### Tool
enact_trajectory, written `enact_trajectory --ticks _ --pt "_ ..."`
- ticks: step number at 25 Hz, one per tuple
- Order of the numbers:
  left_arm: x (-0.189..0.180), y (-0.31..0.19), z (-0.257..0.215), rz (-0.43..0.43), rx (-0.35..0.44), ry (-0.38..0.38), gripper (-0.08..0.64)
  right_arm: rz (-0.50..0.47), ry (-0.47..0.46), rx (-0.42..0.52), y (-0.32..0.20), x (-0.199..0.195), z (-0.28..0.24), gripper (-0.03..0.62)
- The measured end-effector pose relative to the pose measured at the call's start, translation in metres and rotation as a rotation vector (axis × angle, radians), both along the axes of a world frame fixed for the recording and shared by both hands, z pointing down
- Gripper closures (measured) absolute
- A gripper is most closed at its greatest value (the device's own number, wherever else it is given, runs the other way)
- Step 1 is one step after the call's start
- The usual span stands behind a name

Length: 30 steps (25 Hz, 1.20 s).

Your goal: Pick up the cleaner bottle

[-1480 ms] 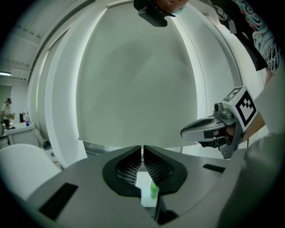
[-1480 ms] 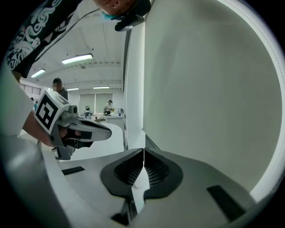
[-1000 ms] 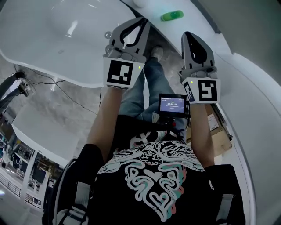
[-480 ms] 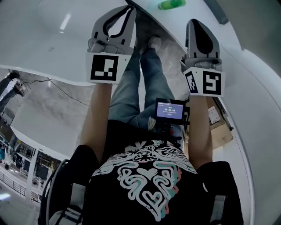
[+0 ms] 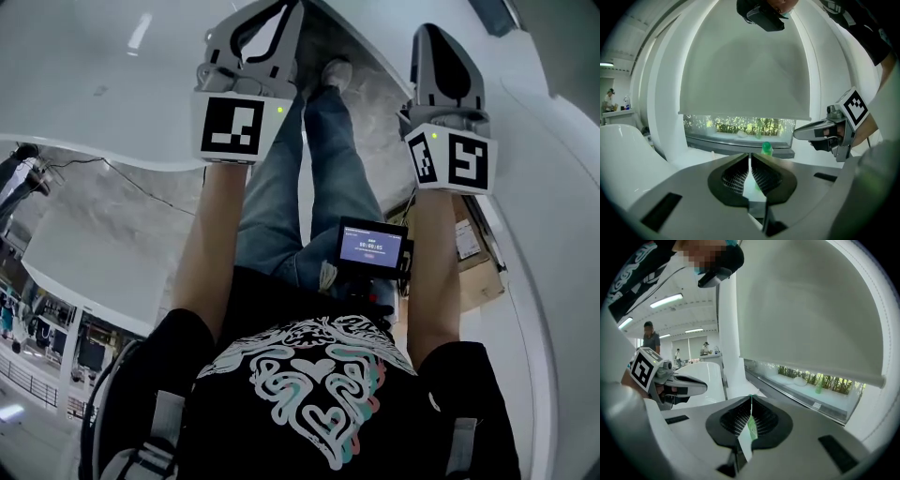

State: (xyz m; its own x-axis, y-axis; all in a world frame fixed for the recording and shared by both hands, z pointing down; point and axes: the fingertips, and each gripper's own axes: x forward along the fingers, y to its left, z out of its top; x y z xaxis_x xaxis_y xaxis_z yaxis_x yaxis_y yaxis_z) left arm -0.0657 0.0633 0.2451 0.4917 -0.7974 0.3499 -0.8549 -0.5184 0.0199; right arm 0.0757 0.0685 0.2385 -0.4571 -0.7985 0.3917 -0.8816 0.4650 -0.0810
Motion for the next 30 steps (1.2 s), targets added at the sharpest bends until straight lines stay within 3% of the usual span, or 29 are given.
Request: enact_trajectory --ticks 7,12,15,18,22,30 --pt "0.009 0.013 0.036 0.012 -0.113 -0.004 0.531 0.019 0.032 -0.027 0.002 0.012 0.027 0.563" --pt "0.021 0.018 0.057 0.009 -0.182 0.06 0.531 0.045 0.023 -0.033 0.0 0.018 0.042 0.563" --pt "0.028 0.022 0.068 0.038 -0.218 0.026 0.531 0.053 0.016 -0.037 -0.002 0.02 0.047 0.563" --pt "0.042 0.025 0.079 0.067 -0.258 0.053 0.531 0.059 0.004 -0.054 -0.003 0.022 0.052 0.563" --pt "0.056 0.008 0.096 0.114 -0.288 0.045 0.531 0.075 0.002 -0.07 -0.021 0.026 0.065 0.565" --pt "0.072 -0.025 0.132 0.127 -0.363 0.065 0.531 0.127 -0.003 -0.107 -0.051 0.041 0.091 0.564"
